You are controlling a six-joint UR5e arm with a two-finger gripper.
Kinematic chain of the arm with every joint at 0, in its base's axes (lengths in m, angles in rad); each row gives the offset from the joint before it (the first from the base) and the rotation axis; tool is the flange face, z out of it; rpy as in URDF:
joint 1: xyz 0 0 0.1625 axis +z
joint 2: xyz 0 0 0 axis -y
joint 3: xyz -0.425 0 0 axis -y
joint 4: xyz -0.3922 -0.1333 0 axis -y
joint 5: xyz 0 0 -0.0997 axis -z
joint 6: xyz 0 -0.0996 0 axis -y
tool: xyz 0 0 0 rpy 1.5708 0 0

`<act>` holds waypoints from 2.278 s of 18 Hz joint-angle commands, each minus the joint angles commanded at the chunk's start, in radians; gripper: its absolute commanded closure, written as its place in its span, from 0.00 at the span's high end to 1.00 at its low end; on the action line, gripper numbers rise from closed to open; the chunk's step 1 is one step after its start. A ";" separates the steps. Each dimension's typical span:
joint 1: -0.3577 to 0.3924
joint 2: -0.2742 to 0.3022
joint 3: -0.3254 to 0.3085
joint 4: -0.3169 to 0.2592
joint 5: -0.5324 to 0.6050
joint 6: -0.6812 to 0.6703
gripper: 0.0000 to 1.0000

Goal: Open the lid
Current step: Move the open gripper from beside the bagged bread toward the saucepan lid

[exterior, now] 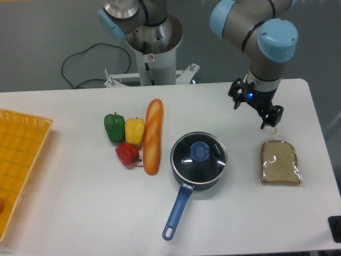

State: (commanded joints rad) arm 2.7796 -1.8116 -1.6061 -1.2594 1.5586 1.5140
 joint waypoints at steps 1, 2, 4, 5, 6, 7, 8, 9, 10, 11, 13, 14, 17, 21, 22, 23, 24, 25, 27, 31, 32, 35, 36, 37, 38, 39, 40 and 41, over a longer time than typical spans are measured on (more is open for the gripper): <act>-0.002 0.000 0.002 -0.002 0.001 0.000 1.00; -0.005 0.000 0.000 -0.002 0.002 -0.003 1.00; -0.026 0.000 -0.002 0.002 0.003 -0.032 1.00; -0.034 -0.002 0.002 0.003 0.002 -0.047 1.00; -0.038 -0.002 0.005 0.005 0.000 -0.052 1.00; -0.041 -0.002 0.005 0.005 -0.003 -0.052 1.00; -0.043 -0.003 0.005 0.005 0.001 -0.052 1.00; -0.049 -0.003 0.005 0.006 -0.005 -0.052 1.00; -0.051 -0.003 -0.001 0.008 -0.011 -0.052 1.00; -0.055 -0.006 0.000 0.009 -0.002 -0.052 1.00; -0.074 -0.009 0.000 0.014 0.000 -0.054 1.00; -0.077 -0.011 0.000 0.017 -0.002 -0.054 1.00; -0.080 -0.002 0.000 0.018 0.002 -0.058 1.00; -0.078 0.008 -0.011 0.014 -0.034 -0.113 1.00; -0.078 0.008 -0.011 0.014 -0.031 -0.114 1.00; -0.078 0.008 -0.011 0.015 -0.026 -0.114 1.00; -0.080 0.009 -0.011 0.015 -0.026 -0.109 1.00; -0.081 0.009 -0.011 0.017 -0.028 -0.103 1.00; -0.104 0.008 -0.011 0.018 -0.026 -0.103 1.00; -0.136 -0.006 -0.011 0.017 -0.023 -0.103 1.00; -0.150 -0.021 -0.005 0.018 -0.023 -0.103 1.00; -0.173 -0.041 0.000 0.017 -0.020 -0.113 1.00; -0.173 -0.043 0.000 0.017 -0.018 -0.115 1.00; -0.175 -0.043 -0.001 0.015 -0.018 -0.117 0.99; -0.173 -0.043 -0.003 0.014 -0.018 -0.121 0.97; -0.175 -0.043 -0.005 0.014 -0.018 -0.136 0.97; -0.175 -0.043 -0.005 0.015 -0.018 -0.156 0.97; -0.175 -0.043 -0.005 0.015 -0.018 -0.175 0.99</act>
State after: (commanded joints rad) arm 2.6047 -1.8546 -1.6107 -1.2441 1.5401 1.3394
